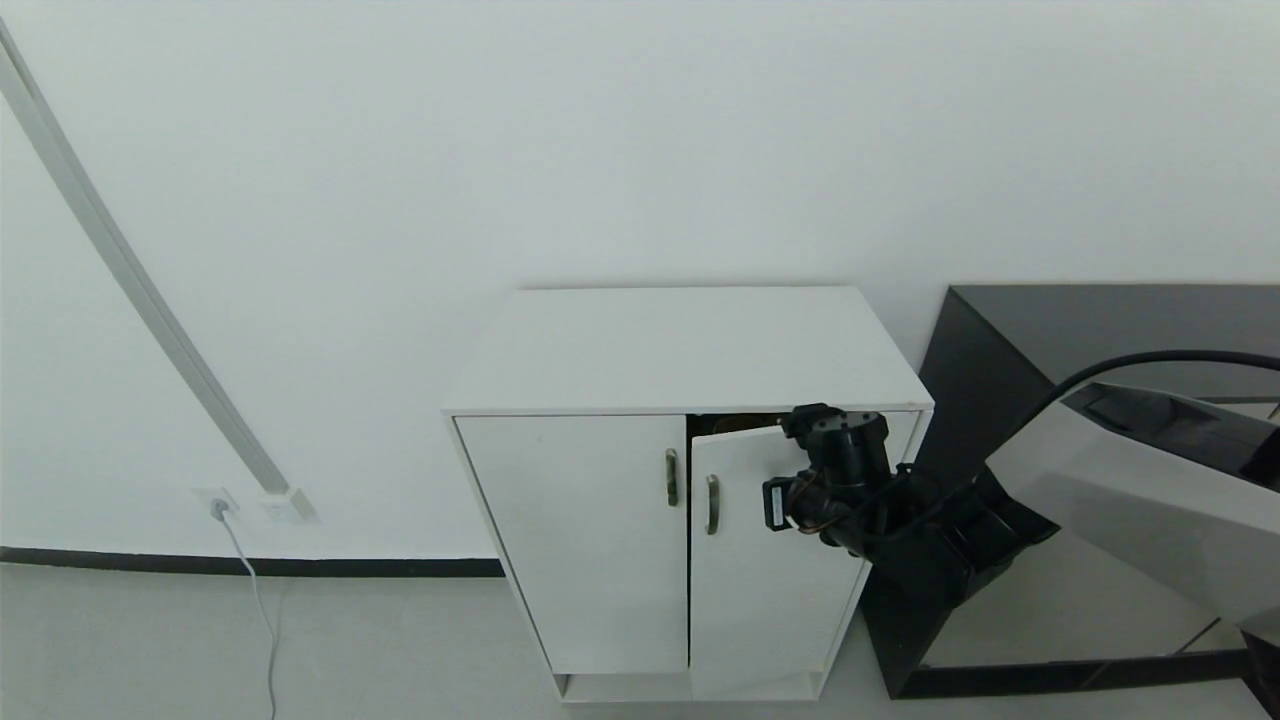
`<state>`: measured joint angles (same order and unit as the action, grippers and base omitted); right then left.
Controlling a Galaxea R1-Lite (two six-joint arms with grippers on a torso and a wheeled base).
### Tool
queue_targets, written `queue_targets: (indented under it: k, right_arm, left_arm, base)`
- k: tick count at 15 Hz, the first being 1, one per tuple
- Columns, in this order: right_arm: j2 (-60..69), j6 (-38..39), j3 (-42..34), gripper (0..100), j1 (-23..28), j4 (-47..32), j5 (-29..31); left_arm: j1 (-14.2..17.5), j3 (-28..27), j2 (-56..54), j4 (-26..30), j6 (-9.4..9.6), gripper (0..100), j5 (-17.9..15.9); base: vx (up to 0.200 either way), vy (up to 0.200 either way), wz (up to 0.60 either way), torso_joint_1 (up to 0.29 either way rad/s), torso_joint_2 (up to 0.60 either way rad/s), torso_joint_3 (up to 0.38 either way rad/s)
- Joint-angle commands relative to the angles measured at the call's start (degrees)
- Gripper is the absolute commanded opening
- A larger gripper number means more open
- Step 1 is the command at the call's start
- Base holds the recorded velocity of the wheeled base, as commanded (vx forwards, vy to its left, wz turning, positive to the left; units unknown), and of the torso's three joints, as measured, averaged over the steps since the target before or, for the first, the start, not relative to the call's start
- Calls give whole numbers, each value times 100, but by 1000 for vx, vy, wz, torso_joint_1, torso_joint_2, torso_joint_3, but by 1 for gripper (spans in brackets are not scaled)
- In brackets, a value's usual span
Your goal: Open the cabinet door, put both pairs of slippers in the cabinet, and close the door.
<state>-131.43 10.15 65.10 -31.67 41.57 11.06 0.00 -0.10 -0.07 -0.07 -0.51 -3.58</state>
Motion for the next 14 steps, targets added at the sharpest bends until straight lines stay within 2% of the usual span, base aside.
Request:
queue_targets:
  k: [1,14]
  right_arm:
    - [-50,-5,47,0,21,0,2]
    - [-419,-22,486,0,126,0,11]
  left_arm:
    - [0,1,7,-1,-2,0,-2]
    - [0,1,7,-1,-10,0,-2]
  base:
    - [0,0,0,0,0,0]
    - [0,0,0,0,0,0]
